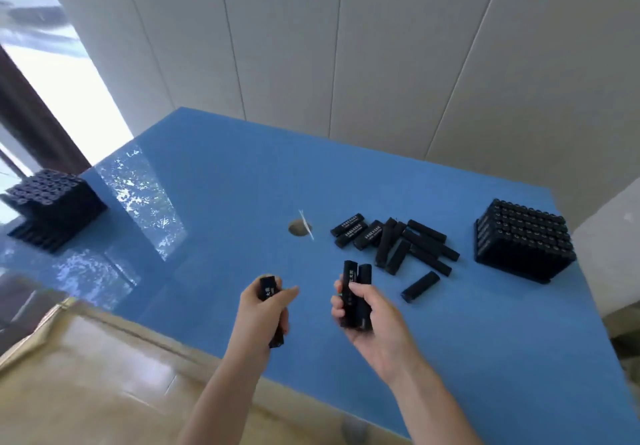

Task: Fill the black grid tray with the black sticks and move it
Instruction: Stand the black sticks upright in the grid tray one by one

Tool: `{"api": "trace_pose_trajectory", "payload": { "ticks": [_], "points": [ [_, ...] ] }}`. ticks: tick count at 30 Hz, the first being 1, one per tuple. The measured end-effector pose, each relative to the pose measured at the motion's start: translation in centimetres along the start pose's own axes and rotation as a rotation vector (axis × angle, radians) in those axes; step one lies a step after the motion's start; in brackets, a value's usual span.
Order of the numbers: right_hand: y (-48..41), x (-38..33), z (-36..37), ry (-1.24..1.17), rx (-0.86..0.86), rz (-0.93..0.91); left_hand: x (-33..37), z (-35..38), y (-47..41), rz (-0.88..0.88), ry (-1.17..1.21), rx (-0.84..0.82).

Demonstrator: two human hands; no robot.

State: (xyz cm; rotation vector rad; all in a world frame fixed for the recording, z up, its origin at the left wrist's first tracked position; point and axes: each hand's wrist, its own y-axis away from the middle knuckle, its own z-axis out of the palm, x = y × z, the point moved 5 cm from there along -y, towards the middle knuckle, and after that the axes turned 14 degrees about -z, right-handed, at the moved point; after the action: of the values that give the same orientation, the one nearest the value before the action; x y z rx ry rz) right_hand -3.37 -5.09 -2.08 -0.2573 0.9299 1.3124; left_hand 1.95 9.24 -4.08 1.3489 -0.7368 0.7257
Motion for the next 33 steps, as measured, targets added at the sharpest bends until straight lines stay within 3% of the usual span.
{"api": "trace_pose_trajectory", "payload": {
  "ticks": [6, 17, 21, 28, 33],
  "points": [
    [3.0, 7.4, 8.3, 0.009, -0.098, 0.057, 0.2, -10.6, 2.4, -0.111, 0.237, -0.018],
    [8.2, 22.5, 24.4, 0.497, -0.281, -0.104, 2.6, -30.1, 6.4, -0.126, 0.145, -0.081],
    [9.1, 25.8, 28.7, 0.528, -0.348, -0.110, 3.4, -34.6, 6.3, -0.096, 0.072, -0.128],
    [5.3, 29.4, 33.1, 0.554, -0.468, -0.004, 5.3, -40.9, 2.9, -0.047, 0.155, -0.067],
    [-0.2, 30.4, 33.9, 0.826, -0.426, 0.015, 7.3, -45.9, -1.3, -0.058, 0.189, 0.044]
  ]
}}
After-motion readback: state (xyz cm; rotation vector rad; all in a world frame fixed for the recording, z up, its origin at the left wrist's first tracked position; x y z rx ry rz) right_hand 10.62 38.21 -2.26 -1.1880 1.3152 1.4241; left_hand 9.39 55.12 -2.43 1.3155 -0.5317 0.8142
